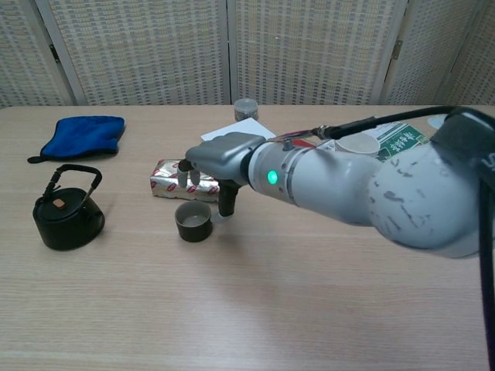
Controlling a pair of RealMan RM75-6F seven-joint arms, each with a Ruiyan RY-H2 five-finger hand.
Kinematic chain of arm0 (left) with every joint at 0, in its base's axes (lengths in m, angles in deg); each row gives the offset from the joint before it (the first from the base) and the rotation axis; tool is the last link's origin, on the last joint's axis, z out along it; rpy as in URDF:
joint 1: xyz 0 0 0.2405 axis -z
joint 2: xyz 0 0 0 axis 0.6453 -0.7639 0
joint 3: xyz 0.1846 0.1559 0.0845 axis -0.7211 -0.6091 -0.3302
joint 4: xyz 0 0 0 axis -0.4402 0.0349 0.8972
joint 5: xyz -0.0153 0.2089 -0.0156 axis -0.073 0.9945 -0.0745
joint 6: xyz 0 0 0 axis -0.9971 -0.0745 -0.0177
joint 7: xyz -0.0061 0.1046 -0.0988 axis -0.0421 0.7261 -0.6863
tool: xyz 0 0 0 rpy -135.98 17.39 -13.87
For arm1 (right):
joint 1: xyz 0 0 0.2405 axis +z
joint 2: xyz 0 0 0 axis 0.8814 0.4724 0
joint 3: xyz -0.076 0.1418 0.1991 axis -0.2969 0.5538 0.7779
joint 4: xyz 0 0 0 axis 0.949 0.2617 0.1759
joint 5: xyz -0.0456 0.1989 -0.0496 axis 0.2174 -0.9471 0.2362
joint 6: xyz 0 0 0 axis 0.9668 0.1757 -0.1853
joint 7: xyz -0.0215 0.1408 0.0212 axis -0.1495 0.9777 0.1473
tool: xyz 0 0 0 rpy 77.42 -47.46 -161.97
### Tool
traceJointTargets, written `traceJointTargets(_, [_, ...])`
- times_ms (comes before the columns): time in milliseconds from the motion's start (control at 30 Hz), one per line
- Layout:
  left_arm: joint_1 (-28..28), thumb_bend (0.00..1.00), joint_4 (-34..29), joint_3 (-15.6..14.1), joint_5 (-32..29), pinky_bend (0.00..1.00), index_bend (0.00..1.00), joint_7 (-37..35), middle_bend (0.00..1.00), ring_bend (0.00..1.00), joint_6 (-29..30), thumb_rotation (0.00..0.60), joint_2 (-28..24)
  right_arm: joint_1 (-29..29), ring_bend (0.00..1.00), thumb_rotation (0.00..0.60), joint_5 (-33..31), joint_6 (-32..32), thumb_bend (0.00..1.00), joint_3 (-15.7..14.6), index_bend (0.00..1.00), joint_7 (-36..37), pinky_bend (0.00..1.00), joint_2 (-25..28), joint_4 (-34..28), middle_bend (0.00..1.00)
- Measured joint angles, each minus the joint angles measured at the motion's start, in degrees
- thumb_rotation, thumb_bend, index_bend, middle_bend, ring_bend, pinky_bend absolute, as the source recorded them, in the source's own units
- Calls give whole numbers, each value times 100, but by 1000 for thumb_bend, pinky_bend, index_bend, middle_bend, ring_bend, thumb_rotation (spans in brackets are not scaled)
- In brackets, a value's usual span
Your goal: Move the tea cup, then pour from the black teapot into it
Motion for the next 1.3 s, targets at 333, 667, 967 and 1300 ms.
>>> traceJointTargets(333, [173, 163, 100, 57, 38, 72, 396, -64, 302, 310, -180, 600, 85, -938, 183, 600, 714, 1355, 250, -449, 236, 61, 252, 1257, -1668, 236])
traceJointTargets(667, [349, 163, 197, 124, 8, 73, 396, -99, 302, 310, -357, 600, 150, -2211, 183, 600, 1933, 2713, 249, -1111, 236, 507, 252, 2356, -2646, 236])
traceJointTargets(967, [516, 163, 204, 169, 19, 72, 396, -173, 302, 310, -523, 600, 154, -3290, 183, 600, 2875, 3696, 249, -1606, 236, 899, 252, 3145, -3055, 236])
traceJointTargets(1300, [1045, 163, 299, 343, 89, 73, 366, -558, 302, 298, -1096, 600, 126, -4493, 183, 600, 3505, 4684, 249, -1909, 236, 1300, 252, 3836, -3176, 237])
